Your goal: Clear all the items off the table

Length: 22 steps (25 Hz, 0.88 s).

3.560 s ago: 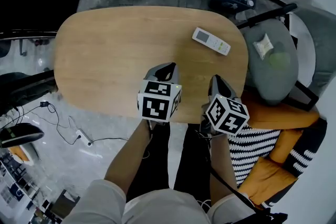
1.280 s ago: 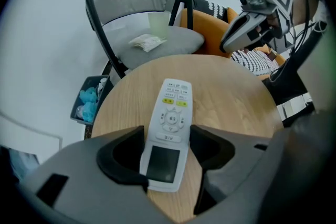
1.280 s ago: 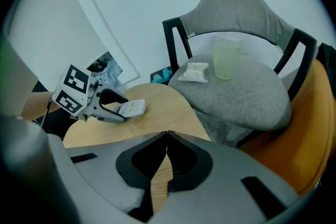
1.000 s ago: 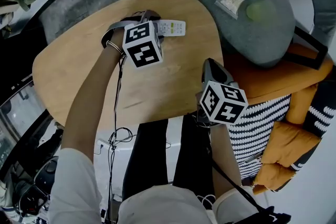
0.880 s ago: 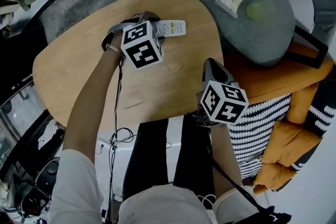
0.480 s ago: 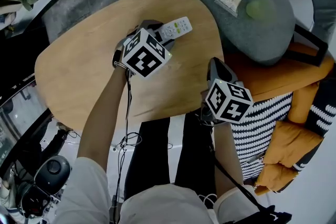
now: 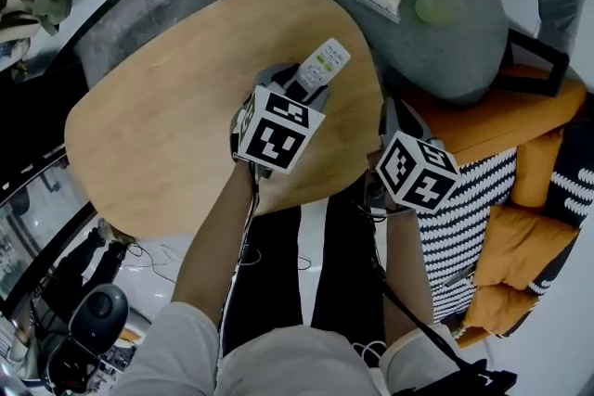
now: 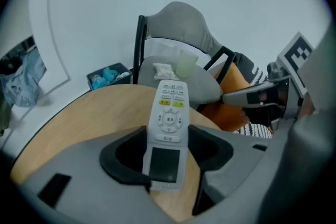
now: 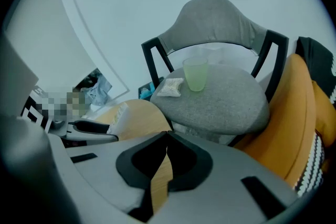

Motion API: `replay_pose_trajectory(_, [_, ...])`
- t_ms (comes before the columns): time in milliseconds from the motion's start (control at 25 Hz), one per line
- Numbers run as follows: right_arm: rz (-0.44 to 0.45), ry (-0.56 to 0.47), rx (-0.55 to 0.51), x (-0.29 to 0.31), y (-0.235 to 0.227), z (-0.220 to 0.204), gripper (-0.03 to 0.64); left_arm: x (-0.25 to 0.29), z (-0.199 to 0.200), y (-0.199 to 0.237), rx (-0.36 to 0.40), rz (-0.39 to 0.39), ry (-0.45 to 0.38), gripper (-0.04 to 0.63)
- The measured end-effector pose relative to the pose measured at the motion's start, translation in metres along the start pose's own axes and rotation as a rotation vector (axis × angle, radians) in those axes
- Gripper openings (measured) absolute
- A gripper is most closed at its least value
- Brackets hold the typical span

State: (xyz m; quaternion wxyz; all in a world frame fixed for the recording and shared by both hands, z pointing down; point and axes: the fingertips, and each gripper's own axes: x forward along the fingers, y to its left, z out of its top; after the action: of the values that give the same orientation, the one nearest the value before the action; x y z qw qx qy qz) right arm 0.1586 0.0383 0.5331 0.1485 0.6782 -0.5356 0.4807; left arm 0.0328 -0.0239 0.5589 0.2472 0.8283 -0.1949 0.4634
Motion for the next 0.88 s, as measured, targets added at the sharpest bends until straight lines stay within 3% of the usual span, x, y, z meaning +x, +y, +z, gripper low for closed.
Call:
replay_pose_trajectory(320, [-0.027, -0.059, 0.045, -0.03, -0.04, 0.017, 0.024, -0.004, 0.028, -0.053, -0.012, -0.035, -0.041, 0.249])
replay_pose_trajectory(880, [-0.139, -0.15, 0.215, -0.094, -0.172, 0.05, 0.024, 0.038, 0.114, -0.171, 0.12, -0.13, -0.041, 0.247])
